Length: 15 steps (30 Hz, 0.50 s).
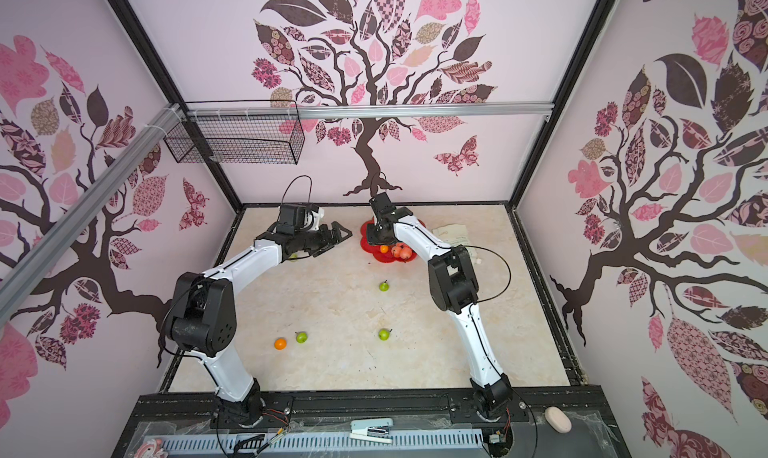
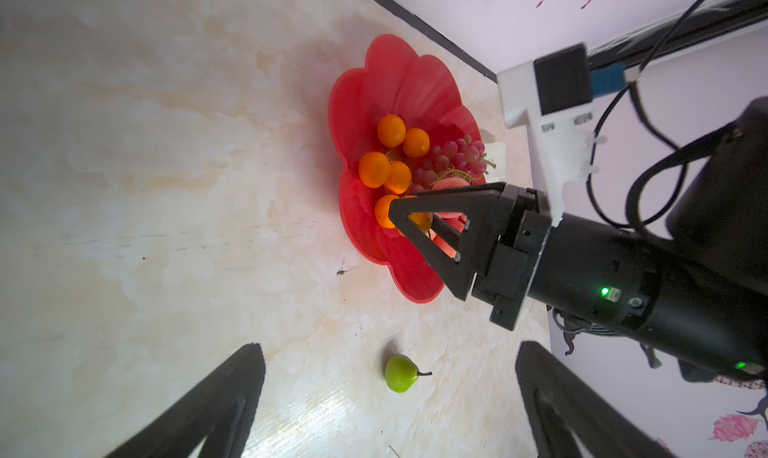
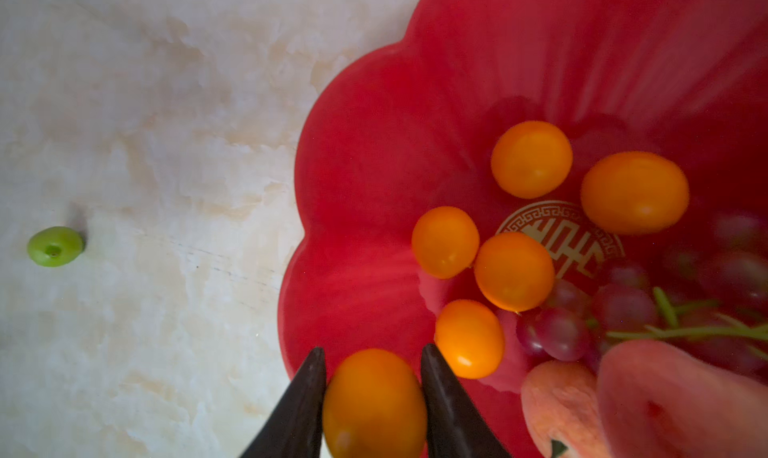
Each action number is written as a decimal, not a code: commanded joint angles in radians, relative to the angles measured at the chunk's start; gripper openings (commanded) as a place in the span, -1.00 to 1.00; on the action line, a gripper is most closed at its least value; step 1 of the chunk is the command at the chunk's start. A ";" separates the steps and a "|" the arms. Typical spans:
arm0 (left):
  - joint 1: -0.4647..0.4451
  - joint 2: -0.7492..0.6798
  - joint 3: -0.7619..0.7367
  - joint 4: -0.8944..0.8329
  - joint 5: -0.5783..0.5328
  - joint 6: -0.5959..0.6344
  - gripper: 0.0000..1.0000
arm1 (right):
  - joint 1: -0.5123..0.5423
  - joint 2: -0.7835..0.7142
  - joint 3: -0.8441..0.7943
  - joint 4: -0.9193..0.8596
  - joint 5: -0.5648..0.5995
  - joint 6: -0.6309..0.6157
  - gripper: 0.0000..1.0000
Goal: Place and organize the fake fruits in the fruit bowl
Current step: 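Carry the kumquat over the red bowl and open the right gripper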
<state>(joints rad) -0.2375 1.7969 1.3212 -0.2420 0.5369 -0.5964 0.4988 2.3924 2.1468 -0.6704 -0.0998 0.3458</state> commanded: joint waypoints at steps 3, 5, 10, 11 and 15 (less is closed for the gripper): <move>-0.015 0.022 -0.005 0.023 0.030 -0.005 0.97 | 0.000 0.062 0.052 -0.052 -0.020 -0.005 -0.22; -0.019 0.028 -0.001 0.027 0.042 -0.010 0.97 | 0.000 0.062 0.040 -0.048 -0.027 -0.005 -0.21; -0.022 0.045 0.001 0.043 0.068 -0.028 0.97 | 0.001 0.059 0.038 -0.057 -0.013 -0.020 -0.17; -0.024 0.048 0.001 0.043 0.072 -0.030 0.97 | 0.001 0.057 0.038 -0.057 -0.012 -0.021 -0.14; -0.032 0.050 0.001 0.043 0.071 -0.025 0.97 | 0.000 0.053 0.038 -0.057 -0.013 -0.017 -0.10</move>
<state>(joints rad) -0.2626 1.8400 1.3212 -0.2211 0.5922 -0.6228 0.4988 2.4207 2.1559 -0.7002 -0.1123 0.3359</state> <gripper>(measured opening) 0.983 0.448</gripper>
